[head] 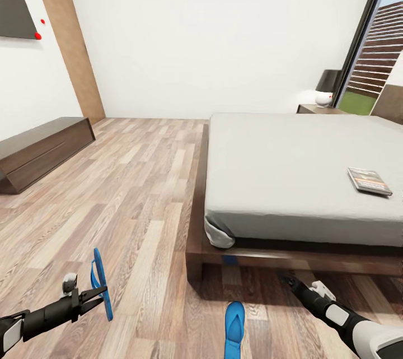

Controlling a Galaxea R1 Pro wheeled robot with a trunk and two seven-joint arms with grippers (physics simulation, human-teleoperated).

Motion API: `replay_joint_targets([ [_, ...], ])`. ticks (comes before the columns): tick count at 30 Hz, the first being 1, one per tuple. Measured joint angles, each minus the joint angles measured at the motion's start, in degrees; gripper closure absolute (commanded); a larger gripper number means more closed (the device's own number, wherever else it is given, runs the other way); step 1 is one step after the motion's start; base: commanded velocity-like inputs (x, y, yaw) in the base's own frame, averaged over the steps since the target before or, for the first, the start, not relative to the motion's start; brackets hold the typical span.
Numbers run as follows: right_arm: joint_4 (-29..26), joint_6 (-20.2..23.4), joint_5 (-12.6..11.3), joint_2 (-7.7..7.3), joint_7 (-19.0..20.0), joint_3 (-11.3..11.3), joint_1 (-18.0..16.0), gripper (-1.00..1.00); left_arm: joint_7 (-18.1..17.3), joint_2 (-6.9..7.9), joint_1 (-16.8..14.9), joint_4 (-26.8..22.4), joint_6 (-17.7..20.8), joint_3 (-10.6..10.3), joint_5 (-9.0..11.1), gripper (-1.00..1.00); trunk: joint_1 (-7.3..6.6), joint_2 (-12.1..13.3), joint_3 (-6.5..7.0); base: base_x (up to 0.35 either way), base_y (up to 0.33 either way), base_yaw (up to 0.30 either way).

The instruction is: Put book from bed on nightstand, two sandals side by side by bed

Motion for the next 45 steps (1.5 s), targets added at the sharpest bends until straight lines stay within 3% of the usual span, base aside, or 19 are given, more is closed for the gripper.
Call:
replay_joint_targets([
  [11, 0.06, 0.02, 0.07, -0.07, -0.49, -0.11, 0.02, -1.0, 0.01, 0.0, 0.0, 0.01, 0.0, 0.0, 0.0, 1.0, 0.0, 0.0, 0.0, -0.001, -0.105, 0.0],
  [18, 0.08, 0.15, 0.04, -0.56, -6.63, -0.33, 1.36, -1.0, 0.0, -0.01, 0.0, 0.01, 0.0, 0.0, 0.0, 1.0, 0.0, 0.0, 0.0, 0.0, -0.092, 0.0],
  [24, 0.08, 0.21, -0.09, -2.3, -12.32, -0.43, 3.01, -1.0, -0.03, -0.07, 0.0, 0.01, 0.0, 0.0, -0.01, 1.0, 0.0, 0.0, 0.0, 0.0, -0.067, 0.0],
  [27, 0.07, 0.37, -2.04, -2.93, -15.97, -0.45, 4.3, -1.0, -0.05, -0.08, 0.0, 0.01, 0.0, 0.0, 0.0, 1.0, 0.0, 0.0, 0.0, 0.0, -0.069, 0.0],
  [29, 0.07, 0.64, -5.89, -3.12, -19.06, -0.41, 4.84, -1.0, -0.05, -0.1, 0.0, 0.01, 0.0, 0.0, -0.01, 1.0, 0.0, 0.0, 0.0, 0.0, -0.07, 0.0],
  [35, 0.11, 0.82, -11.63, -3.23, -21.5, -0.38, 5.16, -1.0, -0.04, -0.14, 0.0, 0.01, 0.0, 0.0, 0.0, 1.0, 0.0, 0.0, 0.0, 0.0, -0.077, 0.0],
  [45, 0.2, 0.82, -13.05, -3.25, -24.31, -0.36, 5.26, -1.0, -0.04, -0.17, 0.0, 0.01, 0.0, 0.0, 0.0, 1.0, 0.0, 0.0, 0.0, 0.0, -0.087, 0.0],
])
